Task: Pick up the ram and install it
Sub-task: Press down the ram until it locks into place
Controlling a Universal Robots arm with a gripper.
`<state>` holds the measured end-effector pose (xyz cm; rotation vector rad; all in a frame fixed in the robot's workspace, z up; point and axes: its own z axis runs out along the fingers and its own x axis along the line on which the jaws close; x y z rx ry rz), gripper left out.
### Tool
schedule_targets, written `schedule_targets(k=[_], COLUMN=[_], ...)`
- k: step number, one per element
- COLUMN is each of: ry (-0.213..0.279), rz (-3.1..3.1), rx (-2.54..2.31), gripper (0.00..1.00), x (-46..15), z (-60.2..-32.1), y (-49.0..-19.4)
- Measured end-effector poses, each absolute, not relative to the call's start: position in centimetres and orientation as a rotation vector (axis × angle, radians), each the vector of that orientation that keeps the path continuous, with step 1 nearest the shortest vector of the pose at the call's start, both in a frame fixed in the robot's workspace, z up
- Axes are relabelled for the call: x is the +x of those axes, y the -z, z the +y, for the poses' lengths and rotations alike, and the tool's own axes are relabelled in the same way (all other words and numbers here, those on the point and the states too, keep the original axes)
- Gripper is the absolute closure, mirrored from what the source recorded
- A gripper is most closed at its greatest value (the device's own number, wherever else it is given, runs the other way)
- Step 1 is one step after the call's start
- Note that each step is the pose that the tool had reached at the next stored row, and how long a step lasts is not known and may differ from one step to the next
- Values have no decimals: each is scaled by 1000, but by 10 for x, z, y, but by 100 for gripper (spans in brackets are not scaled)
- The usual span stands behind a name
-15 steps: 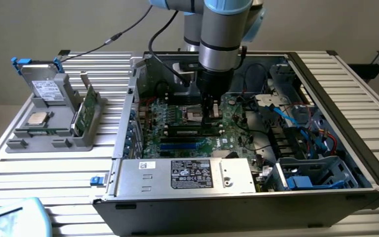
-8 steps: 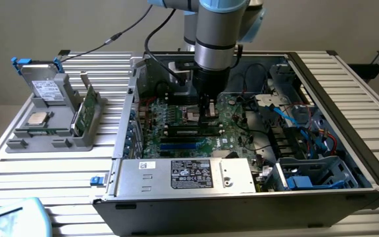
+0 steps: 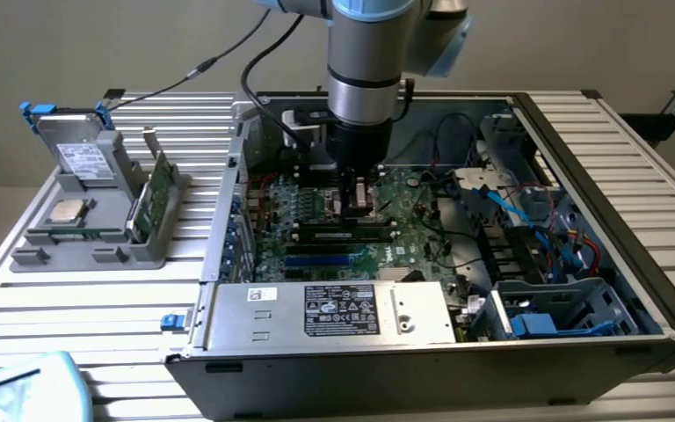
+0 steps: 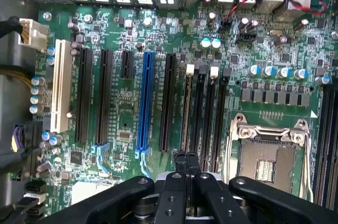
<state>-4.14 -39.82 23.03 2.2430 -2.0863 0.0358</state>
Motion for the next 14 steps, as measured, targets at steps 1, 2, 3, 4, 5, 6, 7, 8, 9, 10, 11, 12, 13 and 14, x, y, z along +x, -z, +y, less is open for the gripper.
schedule_targets(k=[1, 2, 3, 4, 5, 6, 7, 8, 9, 10, 11, 12, 13, 14], ry=[-38, -41, -44, -46, -47, -48, -48, -48, -48, -48, -48, -49, -52, -54], rz=[-2087, -2088, -2088, -2089, -2089, -2089, -2090, -2090, -2090, -2090, -2090, -2091, -2090, -2089], rx=[2243, 2244, 2245, 2245, 2245, 2246, 2246, 2246, 2246, 2246, 2246, 2246, 2246, 2245], gripper=[89, 89, 89, 89, 89, 89, 89, 89, 89, 89, 89, 89, 89, 89], x=[-42, -43, -43, -43, -43, -43, -43, -44, -44, -44, -44, -44, -44, -45], z=[-398, -398, -398, -398, -398, -398, -398, -398, -398, -398, -398, -398, -398, -398], y=[-230, -229, -229, -228, -227, -227, -227, -226, -226, -226, -226, -225, -225, -225])
